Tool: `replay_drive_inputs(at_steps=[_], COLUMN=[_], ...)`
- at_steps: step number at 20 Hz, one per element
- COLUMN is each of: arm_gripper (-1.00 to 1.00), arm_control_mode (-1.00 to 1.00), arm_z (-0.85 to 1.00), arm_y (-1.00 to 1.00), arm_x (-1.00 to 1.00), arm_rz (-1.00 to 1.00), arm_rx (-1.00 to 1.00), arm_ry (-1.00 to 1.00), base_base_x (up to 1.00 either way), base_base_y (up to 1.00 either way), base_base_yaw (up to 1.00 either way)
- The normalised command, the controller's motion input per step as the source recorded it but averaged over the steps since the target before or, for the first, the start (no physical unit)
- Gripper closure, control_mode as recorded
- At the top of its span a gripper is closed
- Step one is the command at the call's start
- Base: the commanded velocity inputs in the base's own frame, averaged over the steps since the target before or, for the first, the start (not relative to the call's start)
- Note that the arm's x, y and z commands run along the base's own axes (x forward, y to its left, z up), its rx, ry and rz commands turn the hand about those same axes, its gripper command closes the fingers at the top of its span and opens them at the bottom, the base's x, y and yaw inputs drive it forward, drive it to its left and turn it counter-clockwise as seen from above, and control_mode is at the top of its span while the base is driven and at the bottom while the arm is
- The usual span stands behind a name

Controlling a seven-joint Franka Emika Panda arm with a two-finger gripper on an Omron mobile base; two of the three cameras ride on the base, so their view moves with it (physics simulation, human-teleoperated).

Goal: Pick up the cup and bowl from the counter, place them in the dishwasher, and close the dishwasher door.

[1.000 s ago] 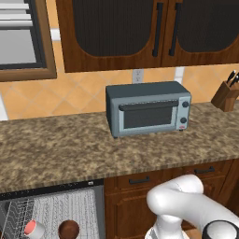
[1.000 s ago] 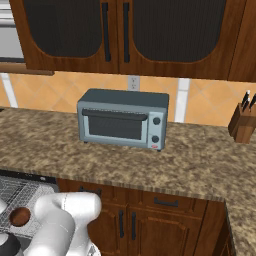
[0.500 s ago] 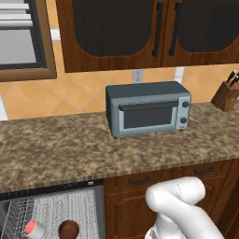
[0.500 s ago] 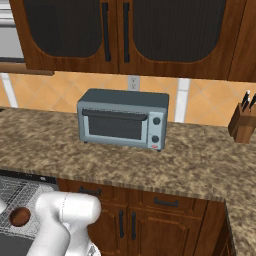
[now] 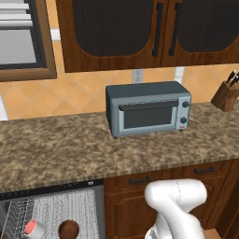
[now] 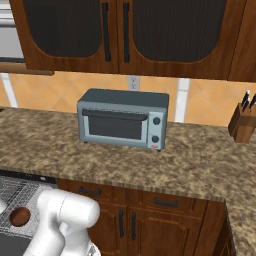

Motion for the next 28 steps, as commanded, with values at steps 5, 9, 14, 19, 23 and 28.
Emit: replay_drive_inputs(at_steps=[5, 9, 14, 19, 23, 28], arm_gripper=[-1.0, -1.0, -1.0, -1.0, -1.0, -1.0], arm_control_mode=[-1.0, -1.0, -1.0, -1.0, -1.0, -1.0], arm_z=[-0.95, -0.83, -0.62, -0.68, -0.64, -0.98], arm_y=[0.04, 0.3, 0.4, 0.13, 0.16, 0.25], arm_x=[0.0, 0.06, 0.19, 0.12, 0.02, 0.07], arm_rz=[0.04, 0.07, 0.15, 0.11, 0.07, 0.05], arm_rx=[0.0, 0.0, 0.0, -0.01, -0.01, 0.0], arm_ry=[-0.04, -0.01, -0.01, -0.01, 0.0, 0.0], base_base_x=[0.0, 0.0, 0.0, 0.0, 0.0, 0.0], base_base_y=[0.0, 0.0, 0.0, 0.0, 0.0, 0.0], base_base_yaw=[0.0, 0.0, 0.0, 0.0, 0.0, 0.0])
